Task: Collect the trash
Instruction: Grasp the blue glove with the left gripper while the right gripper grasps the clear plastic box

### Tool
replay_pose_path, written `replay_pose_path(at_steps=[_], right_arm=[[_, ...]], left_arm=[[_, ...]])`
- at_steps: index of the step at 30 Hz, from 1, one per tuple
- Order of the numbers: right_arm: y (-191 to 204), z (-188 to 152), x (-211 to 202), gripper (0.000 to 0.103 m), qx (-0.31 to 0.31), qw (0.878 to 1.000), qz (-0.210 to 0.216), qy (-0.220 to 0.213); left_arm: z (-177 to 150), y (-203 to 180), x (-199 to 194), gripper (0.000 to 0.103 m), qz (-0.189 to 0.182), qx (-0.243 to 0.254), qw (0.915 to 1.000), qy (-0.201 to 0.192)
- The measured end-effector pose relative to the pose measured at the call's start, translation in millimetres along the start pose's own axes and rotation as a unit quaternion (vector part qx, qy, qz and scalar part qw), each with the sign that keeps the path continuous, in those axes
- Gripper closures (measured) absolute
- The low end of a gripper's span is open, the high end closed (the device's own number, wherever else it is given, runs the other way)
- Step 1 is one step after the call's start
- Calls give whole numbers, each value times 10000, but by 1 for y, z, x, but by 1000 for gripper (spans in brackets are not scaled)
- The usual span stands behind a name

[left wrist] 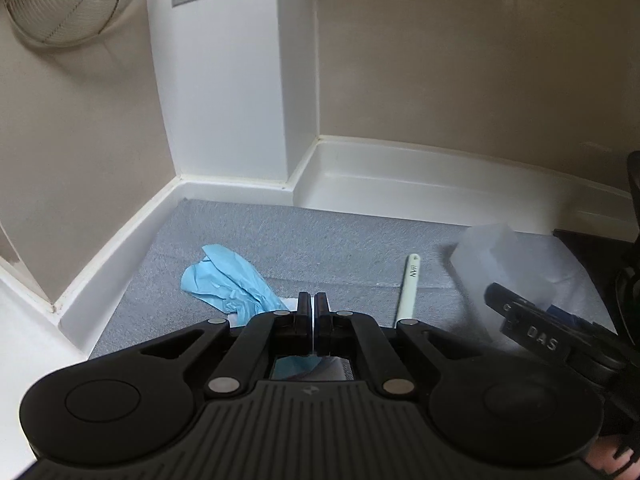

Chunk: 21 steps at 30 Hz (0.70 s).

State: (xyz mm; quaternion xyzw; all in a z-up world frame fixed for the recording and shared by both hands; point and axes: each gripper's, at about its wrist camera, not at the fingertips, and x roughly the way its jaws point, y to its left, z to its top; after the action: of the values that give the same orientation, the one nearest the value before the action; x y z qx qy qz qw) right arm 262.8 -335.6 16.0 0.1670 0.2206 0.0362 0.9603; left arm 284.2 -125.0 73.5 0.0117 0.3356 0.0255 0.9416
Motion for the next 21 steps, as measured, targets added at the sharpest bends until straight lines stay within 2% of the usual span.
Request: replay_pose_path(at_steps=[2, 4, 6, 8, 10, 15, 17, 19, 21], right_arm=[[-1, 0, 1, 33, 50, 10000, -7, 30], [-2, 0, 1, 32, 88, 10000, -1, 47], [-2, 0, 2, 32, 92, 9999, -3, 50], [-2, 0, 2, 30, 99, 9999, 6, 58], [-3, 0, 3, 30, 126, 9999, 22, 72], [-2, -1, 3, 29, 126, 9999, 26, 87], [-3, -1, 3, 29, 131, 9999, 27, 92], [-3, -1, 3, 29, 129, 9999, 30, 81], [-3, -1, 1, 32, 118, 9999, 54, 32]], left_arm=[[4, 9, 5, 86, 0, -199, 9998, 69], [7, 19, 8, 38, 63, -428, 9990, 80], [8, 26, 10, 21, 141, -565, 9983, -39], [10, 26, 16, 18, 213, -536, 9983, -47], [11, 22, 27, 13, 247, -402, 9988, 143], [4, 19, 55, 13, 453, -259, 9973, 522], [2, 27, 66, 19, 511, -462, 9950, 724], [0, 38, 72, 65, 493, -777, 9912, 955], [0, 49, 68, 72, 447, -1039, 9895, 900]])
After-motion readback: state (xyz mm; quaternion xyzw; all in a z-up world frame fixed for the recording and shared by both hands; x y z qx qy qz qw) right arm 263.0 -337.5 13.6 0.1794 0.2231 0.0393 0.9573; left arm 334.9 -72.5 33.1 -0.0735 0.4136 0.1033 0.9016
